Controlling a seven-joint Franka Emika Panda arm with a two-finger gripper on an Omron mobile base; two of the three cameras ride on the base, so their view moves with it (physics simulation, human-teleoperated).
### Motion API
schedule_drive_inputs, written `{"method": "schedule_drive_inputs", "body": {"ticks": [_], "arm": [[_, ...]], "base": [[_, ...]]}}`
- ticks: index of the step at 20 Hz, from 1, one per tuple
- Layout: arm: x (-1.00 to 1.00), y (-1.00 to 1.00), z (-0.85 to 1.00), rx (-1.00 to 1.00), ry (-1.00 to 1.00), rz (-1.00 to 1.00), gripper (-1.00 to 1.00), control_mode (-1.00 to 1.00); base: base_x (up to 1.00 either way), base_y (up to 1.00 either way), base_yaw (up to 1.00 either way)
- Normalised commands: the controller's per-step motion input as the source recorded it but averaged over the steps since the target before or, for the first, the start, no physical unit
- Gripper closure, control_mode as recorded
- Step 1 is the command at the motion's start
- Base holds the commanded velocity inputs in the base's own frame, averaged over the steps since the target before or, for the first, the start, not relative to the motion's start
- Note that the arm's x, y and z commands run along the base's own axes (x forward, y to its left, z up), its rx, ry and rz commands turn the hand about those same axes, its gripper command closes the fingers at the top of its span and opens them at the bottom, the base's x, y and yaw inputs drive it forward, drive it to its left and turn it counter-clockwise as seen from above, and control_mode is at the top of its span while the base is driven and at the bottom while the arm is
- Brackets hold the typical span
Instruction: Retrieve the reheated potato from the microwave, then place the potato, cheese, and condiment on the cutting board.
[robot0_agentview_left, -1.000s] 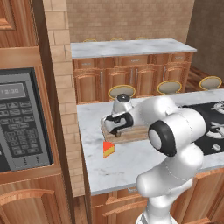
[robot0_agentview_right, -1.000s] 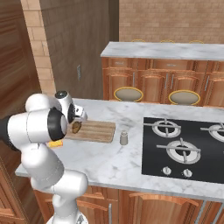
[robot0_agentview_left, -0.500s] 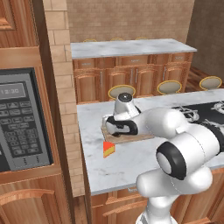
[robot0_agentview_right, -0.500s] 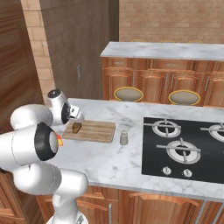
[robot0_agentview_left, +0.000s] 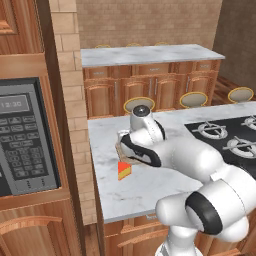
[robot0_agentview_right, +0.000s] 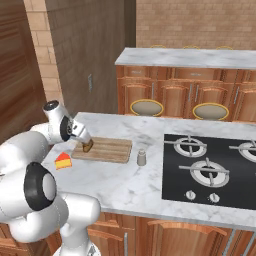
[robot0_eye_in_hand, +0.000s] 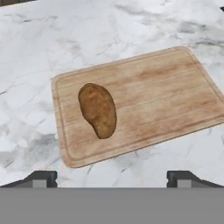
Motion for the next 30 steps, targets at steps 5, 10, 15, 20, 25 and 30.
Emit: {"method": "schedule_drive_inputs", "body": {"ticks": [5,10,15,20,25,30], "arm": [[-0.34,0.0,0.23,0.14,0.13,-0.12,-1.0,-1.0],[-0.39,0.03,0.19,0.15,0.11,-0.03,-1.0,-1.0],[-0.33,0.25,0.0,0.08,0.01,-0.01,-1.0,-1.0],[-0.08,0.22,0.01,0.01,0.0,-0.01,-1.0,-1.0],[-0.01,0.18,0.05,0.0,0.06,-0.06,-1.0,-1.0],[0.0,0.17,0.01,0.0,0.1,-0.05,-1.0,-1.0]], "base": [[0.0,0.0,0.0],[0.0,0.0,0.0],[0.0,0.0,0.0],[0.0,0.0,0.0],[0.0,0.0,0.0],[0.0,0.0,0.0]]}}
